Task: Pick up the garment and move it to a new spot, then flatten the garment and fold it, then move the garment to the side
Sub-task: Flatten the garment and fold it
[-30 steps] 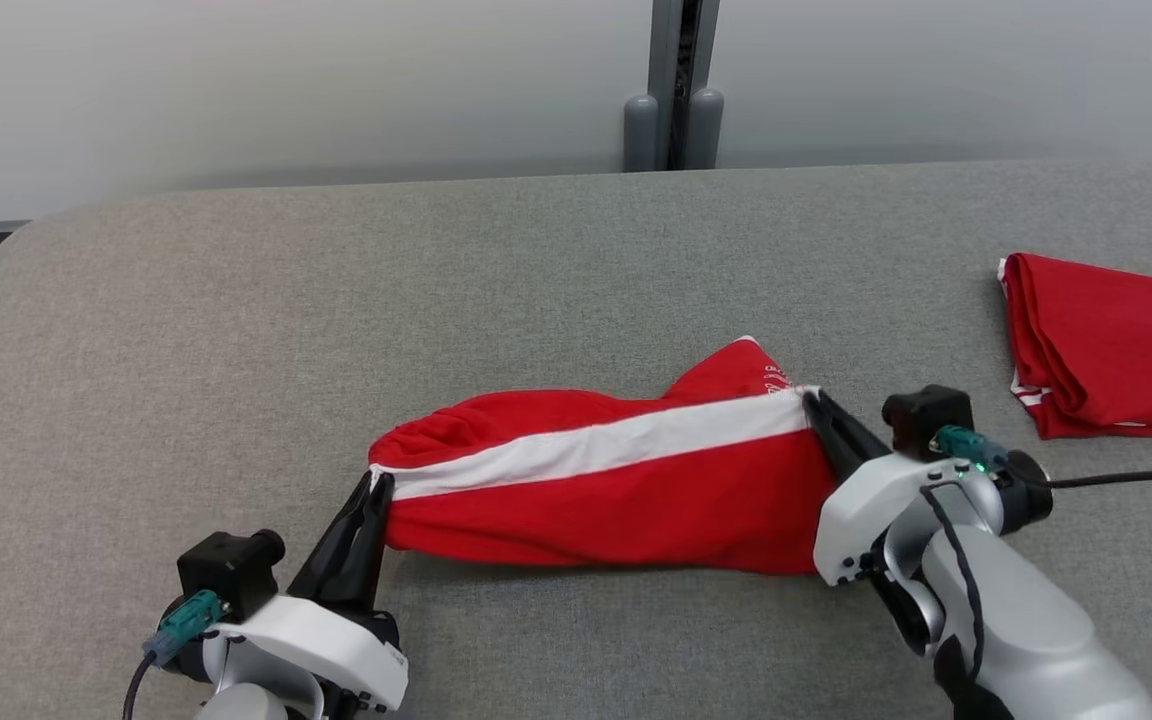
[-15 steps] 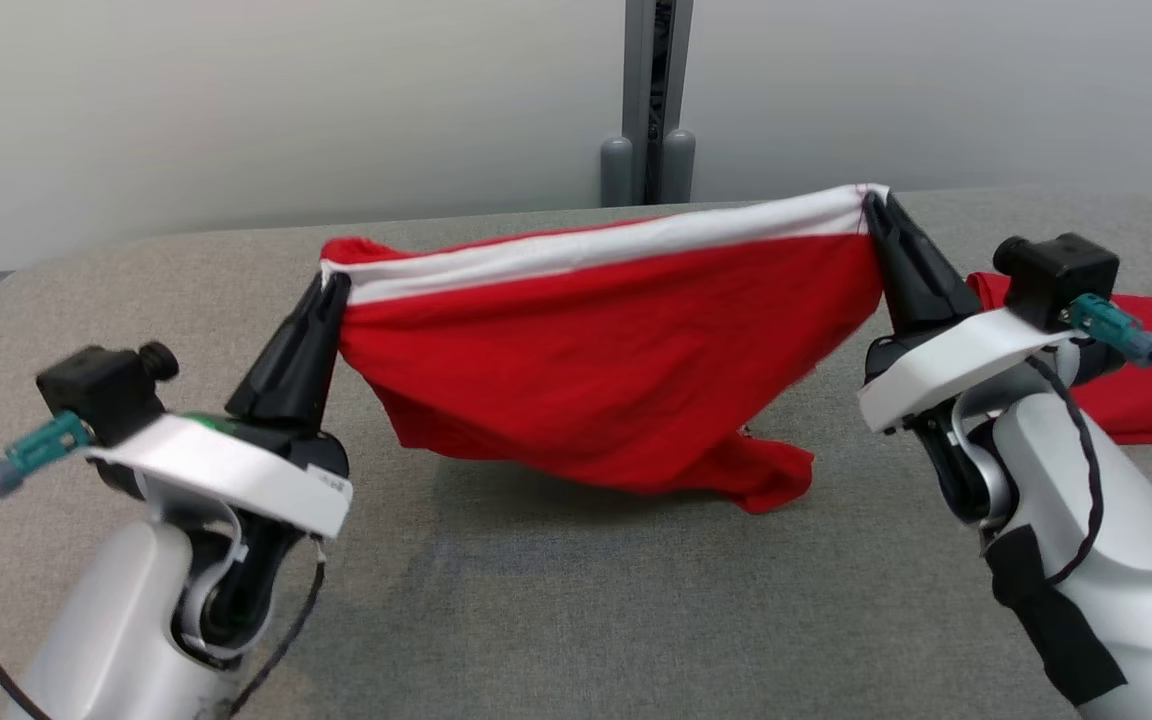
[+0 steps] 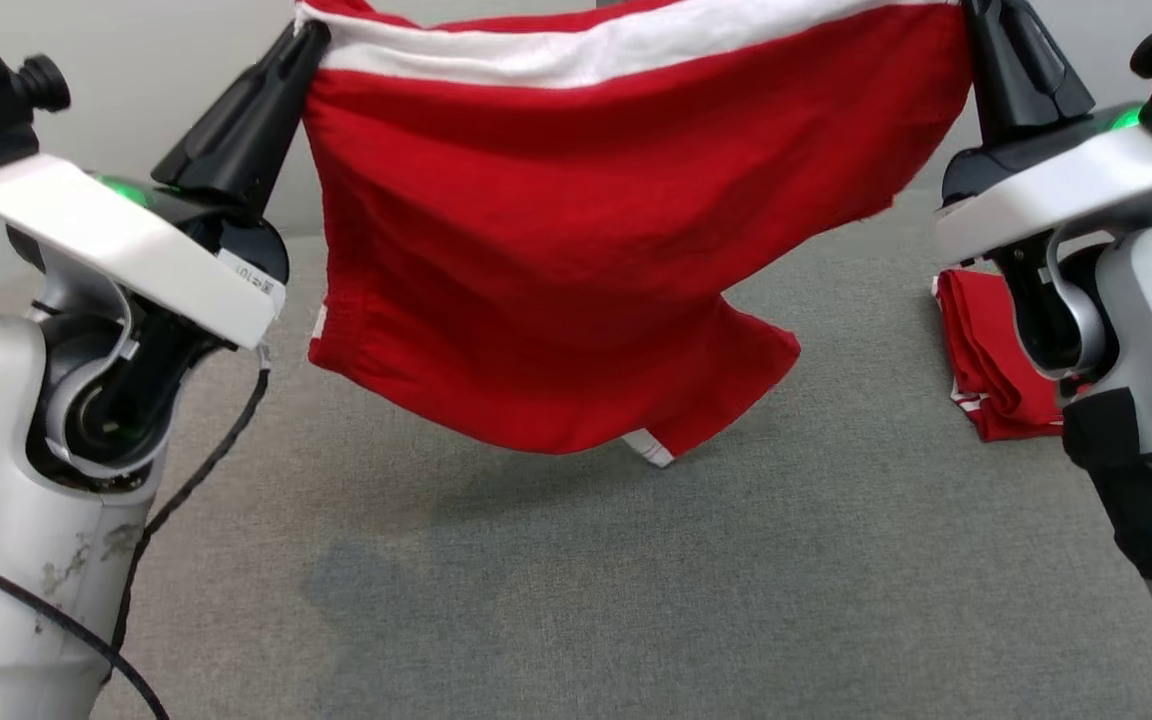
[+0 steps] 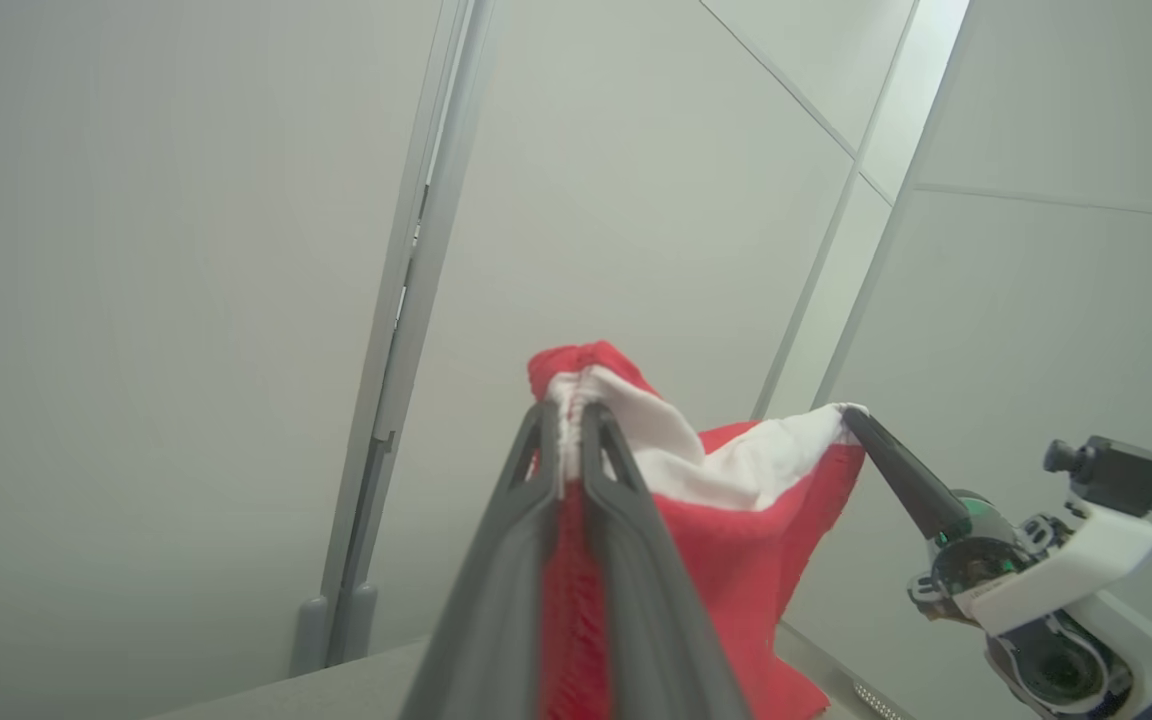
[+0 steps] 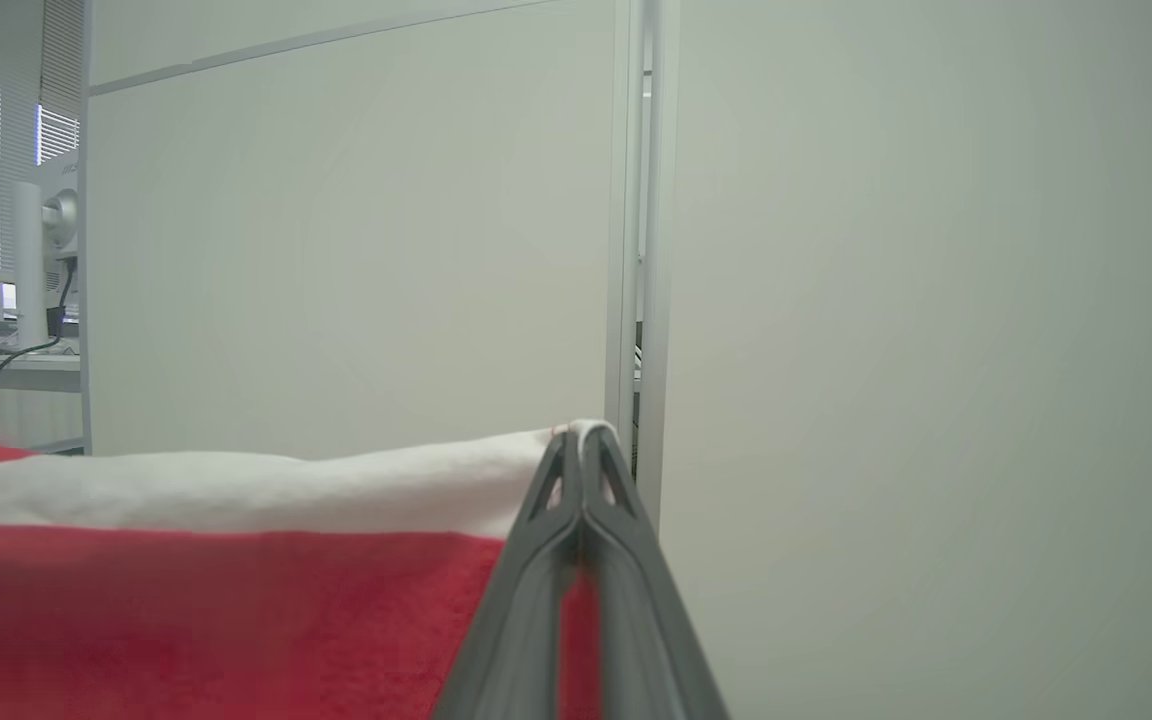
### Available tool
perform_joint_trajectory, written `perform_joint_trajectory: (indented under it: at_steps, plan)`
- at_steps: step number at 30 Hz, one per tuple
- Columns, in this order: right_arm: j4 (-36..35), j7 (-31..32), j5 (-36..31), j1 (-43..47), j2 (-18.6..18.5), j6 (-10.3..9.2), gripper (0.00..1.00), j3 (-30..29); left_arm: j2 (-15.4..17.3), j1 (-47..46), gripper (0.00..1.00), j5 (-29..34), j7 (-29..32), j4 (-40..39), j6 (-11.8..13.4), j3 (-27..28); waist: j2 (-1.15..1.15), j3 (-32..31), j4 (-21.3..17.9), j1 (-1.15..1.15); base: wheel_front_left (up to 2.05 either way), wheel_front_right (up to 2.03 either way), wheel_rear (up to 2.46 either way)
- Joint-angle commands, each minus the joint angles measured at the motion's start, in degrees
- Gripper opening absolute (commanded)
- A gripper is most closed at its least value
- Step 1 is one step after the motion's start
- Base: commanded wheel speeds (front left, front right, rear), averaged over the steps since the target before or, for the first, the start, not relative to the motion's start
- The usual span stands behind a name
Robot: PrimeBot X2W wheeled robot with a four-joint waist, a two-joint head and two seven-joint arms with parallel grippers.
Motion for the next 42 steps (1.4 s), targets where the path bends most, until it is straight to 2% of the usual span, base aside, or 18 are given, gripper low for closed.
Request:
perform_joint_trajectory:
  at_steps: [1,6,14,18,19,20,23,28,32,37,42]
  plan:
    - [0.1,0.7,-0.8,-1.4,0.1,0.00,0.00,-0.6,0.3,-2.1,0.00,0.2,0.3,0.8,0.0,0.1,0.00,0.8,-0.1,0.00,0.00,0.00,0.00]
    - [3.5,2.4,-2.4,-8.1,2.3,0.00,0.00,-1.6,0.7,-10.0,0.00,2.1,-0.5,5.7,-0.9,-0.4,0.00,5.2,-0.9,0.00,0.00,0.00,0.00]
    - [17.8,0.2,-8.7,-28.1,7.7,-0.01,0.00,-3.4,1.9,-29.2,0.00,9.0,-6.9,19.1,-2.3,-3.1,0.00,17.8,-3.2,0.00,0.00,0.00,0.00]
    - [23.7,-1.8,-12.7,-38.8,9.9,-0.01,0.00,-6.2,3.4,-39.5,0.00,13.2,-15.1,25.0,-2.4,-6.0,0.00,25.0,-4.4,0.00,0.00,0.00,0.00]
    - [23.7,-1.8,-12.7,-38.8,9.9,-0.01,0.00,-6.2,3.4,-39.5,0.00,13.2,-15.1,25.0,-2.4,-6.0,0.00,25.0,-4.4,0.00,0.00,0.00,0.00]
    - [24.6,-2.0,-13.9,-40.8,10.2,-0.01,0.00,-6.8,3.7,-41.5,0.00,13.7,-18.0,26.3,-2.4,-7.0,0.00,26.5,-4.8,0.00,0.00,0.00,0.00]
    - [21.1,-2.2,-18.5,-45.5,11.1,-0.01,0.00,-10.7,4.8,-49.1,0.00,13.8,-26.7,30.0,-2.4,-11.7,0.00,32.6,-5.8,0.00,0.00,0.00,0.00]
    - [17.0,-2.1,-21.2,-43.3,11.6,-0.01,0.00,-12.4,6.1,-50.7,0.00,10.9,-29.2,31.3,-2.4,-16.6,0.00,37.3,-6.3,0.00,0.00,0.00,0.00]
    - [14.9,-2.1,-19.6,-38.0,11.4,-0.01,0.00,-9.4,7.6,-46.5,0.00,7.4,-29.7,30.0,-2.4,-19.7,0.00,39.5,-6.0,0.00,0.00,0.00,0.00]
    - [11.9,-2.2,-20.2,-28.4,11.3,-0.01,0.00,-8.3,9.2,-35.9,0.00,6.7,-29.6,22.9,-2.4,-19.9,0.00,38.8,-4.9,0.00,0.00,0.00,0.00]
    - [7.2,-2.2,-19.4,-14.0,9.8,-0.01,0.00,-8.9,11.0,-20.2,0.00,8.5,-29.6,14.5,-2.4,-19.0,0.00,34.0,-3.2,0.00,0.00,0.00,0.00]
